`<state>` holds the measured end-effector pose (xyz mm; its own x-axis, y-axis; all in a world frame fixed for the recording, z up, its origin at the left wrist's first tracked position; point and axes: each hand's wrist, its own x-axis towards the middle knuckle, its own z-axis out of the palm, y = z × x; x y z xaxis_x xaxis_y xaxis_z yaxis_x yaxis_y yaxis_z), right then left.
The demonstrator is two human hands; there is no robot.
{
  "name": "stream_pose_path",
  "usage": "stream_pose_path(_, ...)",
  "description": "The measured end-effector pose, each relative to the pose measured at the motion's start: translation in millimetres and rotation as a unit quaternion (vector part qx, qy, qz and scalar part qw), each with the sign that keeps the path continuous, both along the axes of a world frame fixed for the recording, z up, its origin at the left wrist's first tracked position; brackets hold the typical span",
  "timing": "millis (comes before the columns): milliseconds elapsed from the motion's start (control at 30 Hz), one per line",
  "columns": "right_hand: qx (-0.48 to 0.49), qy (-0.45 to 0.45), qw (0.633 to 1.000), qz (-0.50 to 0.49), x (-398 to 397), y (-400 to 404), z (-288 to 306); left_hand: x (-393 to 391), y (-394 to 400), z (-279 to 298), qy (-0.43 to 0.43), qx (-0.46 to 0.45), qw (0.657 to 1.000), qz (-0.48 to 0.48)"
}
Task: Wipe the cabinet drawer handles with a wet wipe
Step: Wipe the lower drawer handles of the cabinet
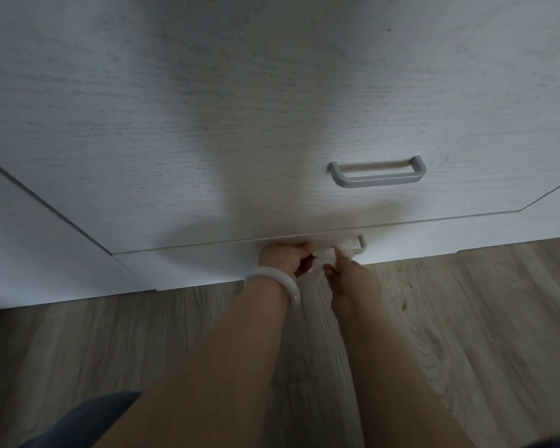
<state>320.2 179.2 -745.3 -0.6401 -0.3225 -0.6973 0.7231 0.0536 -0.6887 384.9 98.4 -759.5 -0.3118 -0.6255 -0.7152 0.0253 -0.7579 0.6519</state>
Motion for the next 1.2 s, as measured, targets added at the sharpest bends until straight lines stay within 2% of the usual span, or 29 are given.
stream_pose_path(100, 0.005, 0.003, 0.998, -0.062, -15.3, 1.4, 4.9, -0.1, 1.1, 3.6, 0.014, 0.008, 1.000, 0.015)
stream_pose_path(267, 0.011, -0.014, 1.000, -0.002, 3.8, -5.4, 6.2, 1.6, 0.6, 2.8, 0.033, 0.022, 0.999, 0.015)
stream_pose_path(367, 0.015, -0.039, 0.999, -0.029, -8.1, -5.8, 11.6, 2.6, 0.5, 2.9, 0.042, 0.019, 0.999, 0.021)
stream_pose_path(467, 0.034, 0.006, 0.998, -0.060, -27.9, -2.5, 11.2, 1.6, 1.3, 3.0, 0.036, 0.017, 0.999, 0.017)
stream_pose_path(533, 0.047, 0.024, 0.999, -0.005, -21.4, -4.4, 9.1, 2.3, 1.1, 3.7, 0.035, 0.019, 0.999, 0.017)
stream_pose_path(733, -0.013, -0.045, 0.998, -0.034, -12.4, -5.1, 12.4, 5.0, 0.4, 4.7, 0.050, 0.030, 0.998, 0.025)
stream_pose_path(833, 0.002, -0.018, 0.996, -0.086, -29.9, -5.1, 15.1, 4.0, 1.5, 6.4, 0.048, 0.028, 0.998, 0.021)
stream_pose_path(933, 0.018, 0.014, 0.998, -0.055, -14.1, -10.5, 8.3, 4.0, 0.6, 3.9, 0.043, 0.027, 0.998, 0.026)
stream_pose_path(1067, 0.002, -0.018, 0.999, -0.030, -3.2, -11.3, 2.3, 2.3, 1.1, 2.4, 0.043, 0.027, 0.998, 0.030)
stream_pose_path(1200, -0.016, -0.021, 0.996, -0.089, -26.8, -8.4, 6.6, -0.1, 2.0, 2.2, 0.036, 0.013, 0.999, 0.026)
